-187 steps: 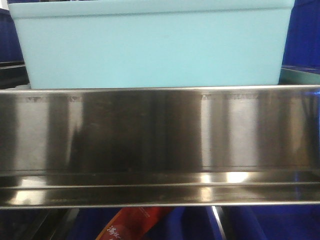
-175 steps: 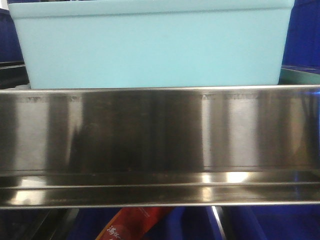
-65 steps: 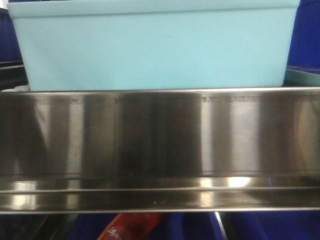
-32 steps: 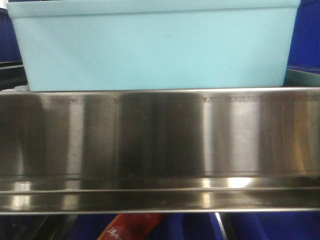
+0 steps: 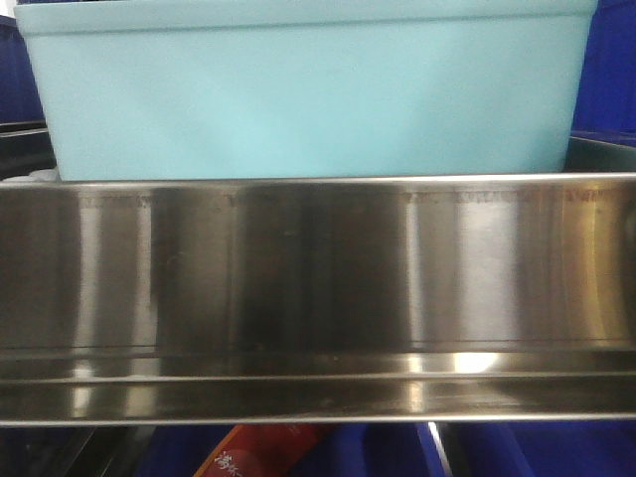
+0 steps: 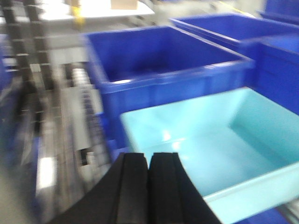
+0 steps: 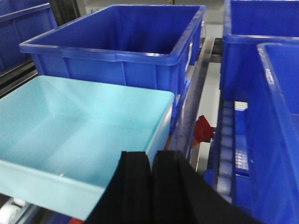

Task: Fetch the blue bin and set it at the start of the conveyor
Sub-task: 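Lower both grippers onto opposite side walls of the teal bin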

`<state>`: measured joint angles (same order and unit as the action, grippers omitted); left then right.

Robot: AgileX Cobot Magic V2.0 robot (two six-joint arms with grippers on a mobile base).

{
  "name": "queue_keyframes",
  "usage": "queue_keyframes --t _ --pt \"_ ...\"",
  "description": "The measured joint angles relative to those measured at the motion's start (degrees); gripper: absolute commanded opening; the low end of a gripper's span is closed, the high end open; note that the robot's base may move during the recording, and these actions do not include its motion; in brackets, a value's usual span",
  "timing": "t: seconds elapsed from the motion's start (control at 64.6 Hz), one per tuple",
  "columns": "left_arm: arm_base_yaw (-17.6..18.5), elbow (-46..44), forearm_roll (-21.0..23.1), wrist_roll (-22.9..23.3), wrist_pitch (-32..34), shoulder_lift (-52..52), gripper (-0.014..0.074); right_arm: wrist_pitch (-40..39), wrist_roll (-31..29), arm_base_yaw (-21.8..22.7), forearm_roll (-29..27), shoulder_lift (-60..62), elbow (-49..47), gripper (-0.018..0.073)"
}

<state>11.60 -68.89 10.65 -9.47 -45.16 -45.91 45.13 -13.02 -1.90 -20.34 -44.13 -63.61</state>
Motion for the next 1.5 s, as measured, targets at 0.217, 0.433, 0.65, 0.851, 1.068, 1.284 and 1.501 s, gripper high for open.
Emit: queue_keyframes --t 0.217,0.433,0.65,0.851,1.068,1.284,1.501 --pt "7.24 -6.5 0.0 -0.38 -0.28 -9.87 -0.0111 0.09 -0.51 -5.6 -0.38 -7.18 -4.53 -0.0165" --pt "9.37 -11.4 -2.96 8.77 -0.44 -21.27 -0.0111 0.09 6.12 -9.18 2.09 -15.55 -7.67 -0.0146" --pt "11.25 -16.56 -18.34 27.48 -1.61 -30.6 -0.0111 3.05 24.79 -13.62 18.56 -26.55 -15.63 -0.0146" --pt "12.36 -23.17 -24.93 34.31 -9.75 -38.54 -0.0111 10.23 34.58 -15.76 25.75 -36.21 -23.29 -0.0146" --pt "12.36 -28.97 -27.76 35.11 -14.62 -45.18 -0.0111 16.05 35.65 -15.76 27.93 -44.71 -30.54 -0.0146" --pt "12.36 -29.5 -28.17 36.69 -17.63 -48.36 0.0118 19.02 36.04 -15.76 28.73 -48.81 -32.28 0.016" --pt "12.36 -29.72 -28.44 37.93 -18.49 -49.4 0.0289 19.22 36.04 -15.76 28.73 -50.32 -32.51 0.0223"
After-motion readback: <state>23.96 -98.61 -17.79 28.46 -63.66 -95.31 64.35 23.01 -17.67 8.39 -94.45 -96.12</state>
